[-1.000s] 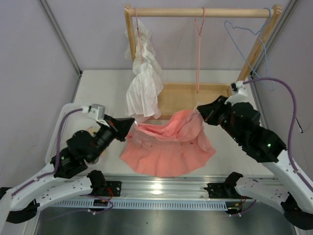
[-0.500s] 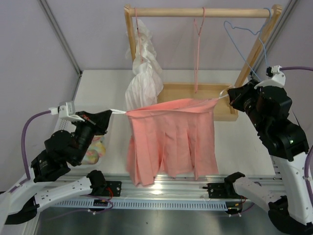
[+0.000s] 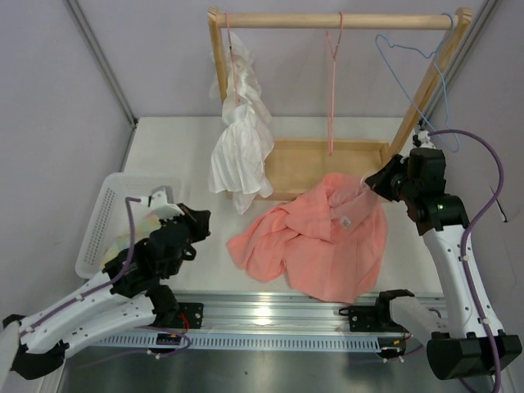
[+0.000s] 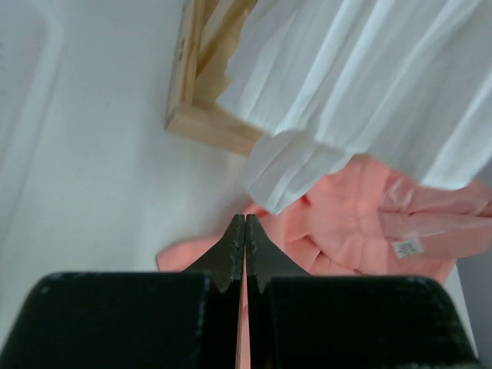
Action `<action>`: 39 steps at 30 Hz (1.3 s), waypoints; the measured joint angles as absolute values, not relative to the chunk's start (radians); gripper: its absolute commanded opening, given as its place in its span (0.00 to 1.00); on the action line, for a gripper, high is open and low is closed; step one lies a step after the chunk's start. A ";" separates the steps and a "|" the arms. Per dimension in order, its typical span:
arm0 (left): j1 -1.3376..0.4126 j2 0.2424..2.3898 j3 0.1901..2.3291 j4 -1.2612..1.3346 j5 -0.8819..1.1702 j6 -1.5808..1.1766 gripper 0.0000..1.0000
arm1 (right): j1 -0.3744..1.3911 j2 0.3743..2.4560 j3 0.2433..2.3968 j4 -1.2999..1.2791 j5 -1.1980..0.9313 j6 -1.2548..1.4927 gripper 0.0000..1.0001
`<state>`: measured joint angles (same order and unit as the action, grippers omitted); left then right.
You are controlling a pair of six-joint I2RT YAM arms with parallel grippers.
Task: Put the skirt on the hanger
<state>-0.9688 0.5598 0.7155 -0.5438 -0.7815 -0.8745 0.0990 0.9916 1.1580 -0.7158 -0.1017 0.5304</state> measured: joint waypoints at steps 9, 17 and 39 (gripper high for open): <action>-0.970 0.619 0.496 -0.308 -0.595 -0.904 0.00 | 0.240 0.908 1.075 -0.653 -0.102 0.567 0.00; -0.997 0.640 0.425 -0.035 -0.455 -0.823 0.09 | 0.573 0.986 1.106 -0.634 0.046 0.619 0.00; -1.013 1.252 1.312 0.150 -0.401 -0.476 0.54 | 0.586 0.853 1.044 -0.653 0.092 0.625 0.00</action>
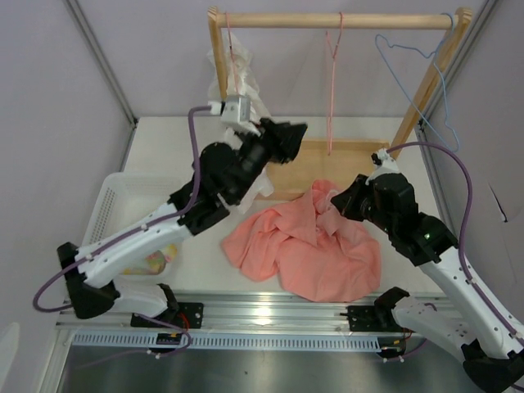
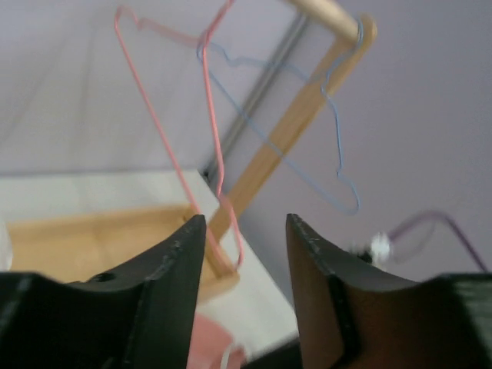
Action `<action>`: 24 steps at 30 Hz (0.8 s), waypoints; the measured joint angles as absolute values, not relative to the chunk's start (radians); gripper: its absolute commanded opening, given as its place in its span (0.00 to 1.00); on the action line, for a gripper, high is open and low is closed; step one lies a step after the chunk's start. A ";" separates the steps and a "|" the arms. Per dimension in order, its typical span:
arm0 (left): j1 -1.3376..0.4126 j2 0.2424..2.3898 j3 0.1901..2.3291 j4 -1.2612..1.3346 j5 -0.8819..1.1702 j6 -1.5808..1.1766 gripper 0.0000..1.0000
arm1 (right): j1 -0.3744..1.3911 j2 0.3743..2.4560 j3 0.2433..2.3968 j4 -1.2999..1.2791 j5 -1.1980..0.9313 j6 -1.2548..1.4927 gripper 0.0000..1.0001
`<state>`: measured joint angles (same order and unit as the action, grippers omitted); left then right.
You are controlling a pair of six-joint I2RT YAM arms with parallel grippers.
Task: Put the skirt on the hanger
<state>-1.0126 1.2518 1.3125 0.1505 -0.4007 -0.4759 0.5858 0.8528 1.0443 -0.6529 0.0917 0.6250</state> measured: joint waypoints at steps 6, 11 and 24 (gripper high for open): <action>-1.012 1.632 1.843 0.117 -0.532 -0.326 0.62 | 0.568 0.836 1.032 -0.670 0.094 0.625 0.00; -1.007 1.942 2.229 0.070 -0.597 -0.209 0.65 | 0.554 0.825 1.017 -0.682 0.089 0.624 0.00; -0.945 2.249 2.437 0.201 -0.686 -0.021 0.67 | 0.517 0.793 0.997 -0.684 0.039 0.606 0.00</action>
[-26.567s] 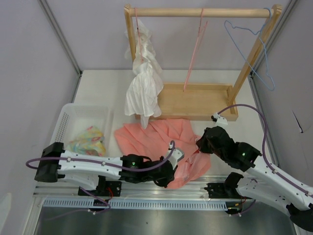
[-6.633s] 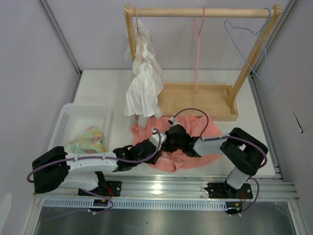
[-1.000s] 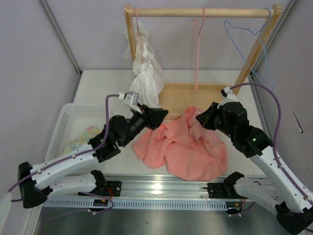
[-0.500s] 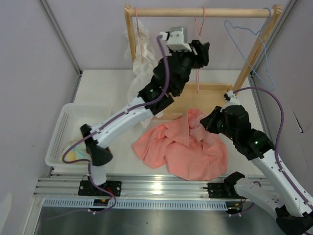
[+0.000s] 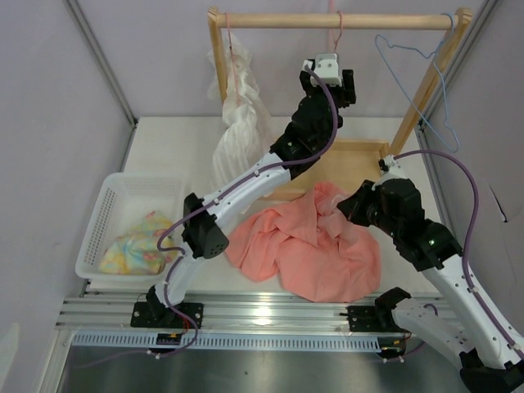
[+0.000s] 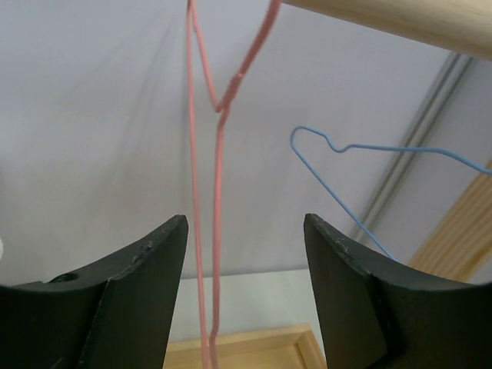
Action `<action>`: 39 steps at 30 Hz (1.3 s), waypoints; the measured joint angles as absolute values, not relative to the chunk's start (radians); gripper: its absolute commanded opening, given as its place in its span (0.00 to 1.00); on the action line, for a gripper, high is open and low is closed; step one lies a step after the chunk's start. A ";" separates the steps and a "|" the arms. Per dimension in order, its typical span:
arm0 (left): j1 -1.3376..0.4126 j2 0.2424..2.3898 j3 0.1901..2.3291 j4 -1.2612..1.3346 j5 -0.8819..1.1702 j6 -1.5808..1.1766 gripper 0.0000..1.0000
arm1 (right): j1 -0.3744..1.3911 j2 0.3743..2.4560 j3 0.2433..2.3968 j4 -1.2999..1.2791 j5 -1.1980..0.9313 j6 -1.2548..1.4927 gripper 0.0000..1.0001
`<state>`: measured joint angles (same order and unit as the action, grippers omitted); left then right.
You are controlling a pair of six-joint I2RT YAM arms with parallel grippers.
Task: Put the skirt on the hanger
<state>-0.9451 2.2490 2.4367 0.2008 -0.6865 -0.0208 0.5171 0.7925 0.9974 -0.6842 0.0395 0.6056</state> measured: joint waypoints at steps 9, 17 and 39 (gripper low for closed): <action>-0.895 2.257 2.442 0.286 -0.681 0.002 0.65 | 0.488 0.794 0.962 -0.670 -0.019 0.598 0.00; -0.878 2.257 2.450 0.310 -0.651 0.000 0.41 | 0.472 0.796 0.962 -0.653 -0.043 0.593 0.00; -0.828 2.120 2.394 0.207 -0.293 -0.001 0.00 | 0.442 0.808 0.946 -0.627 -0.062 0.591 0.00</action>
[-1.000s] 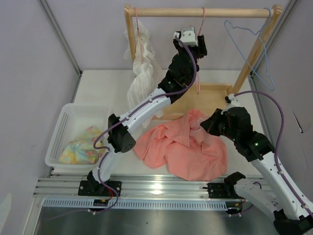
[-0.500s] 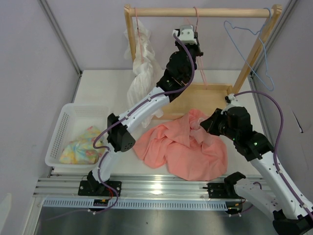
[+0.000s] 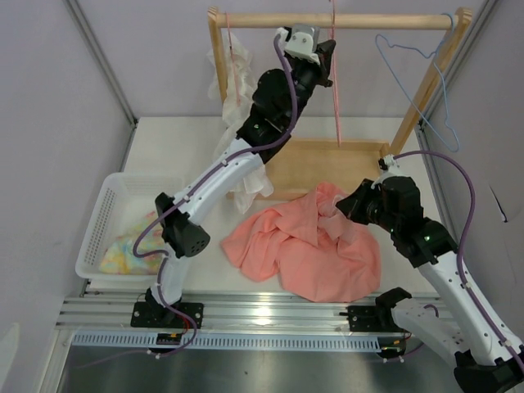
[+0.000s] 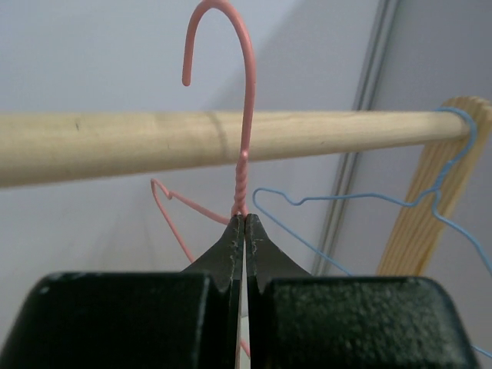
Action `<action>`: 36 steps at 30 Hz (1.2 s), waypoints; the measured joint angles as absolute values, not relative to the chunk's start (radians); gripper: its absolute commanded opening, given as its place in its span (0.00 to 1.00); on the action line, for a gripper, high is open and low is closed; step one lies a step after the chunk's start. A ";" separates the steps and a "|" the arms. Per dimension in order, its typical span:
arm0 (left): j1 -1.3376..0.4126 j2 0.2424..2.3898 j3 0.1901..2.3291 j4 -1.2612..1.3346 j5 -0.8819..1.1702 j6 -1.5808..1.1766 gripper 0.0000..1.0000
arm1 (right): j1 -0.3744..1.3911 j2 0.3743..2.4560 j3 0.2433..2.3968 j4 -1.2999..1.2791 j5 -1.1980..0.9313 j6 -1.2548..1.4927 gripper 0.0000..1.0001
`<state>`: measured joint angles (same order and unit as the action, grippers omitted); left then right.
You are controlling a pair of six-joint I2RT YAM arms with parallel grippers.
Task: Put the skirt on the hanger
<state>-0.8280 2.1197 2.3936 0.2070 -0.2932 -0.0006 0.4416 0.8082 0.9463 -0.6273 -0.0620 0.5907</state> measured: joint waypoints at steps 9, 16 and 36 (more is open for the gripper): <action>-0.757 1.971 2.349 0.130 -0.022 -0.054 0.00 | 0.396 0.809 0.946 -0.622 -0.088 0.582 0.00; -0.746 1.687 1.921 0.102 0.143 -0.076 0.00 | 0.332 0.821 0.946 -0.617 -0.127 0.565 0.00; -1.042 0.878 0.616 0.271 -0.109 -0.422 0.10 | 0.266 0.935 0.860 -0.532 -0.192 0.541 0.00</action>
<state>-1.0416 0.8776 0.6155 0.2707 -0.1089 -0.4221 0.2661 0.9348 0.8604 -0.5320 -0.1925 0.5411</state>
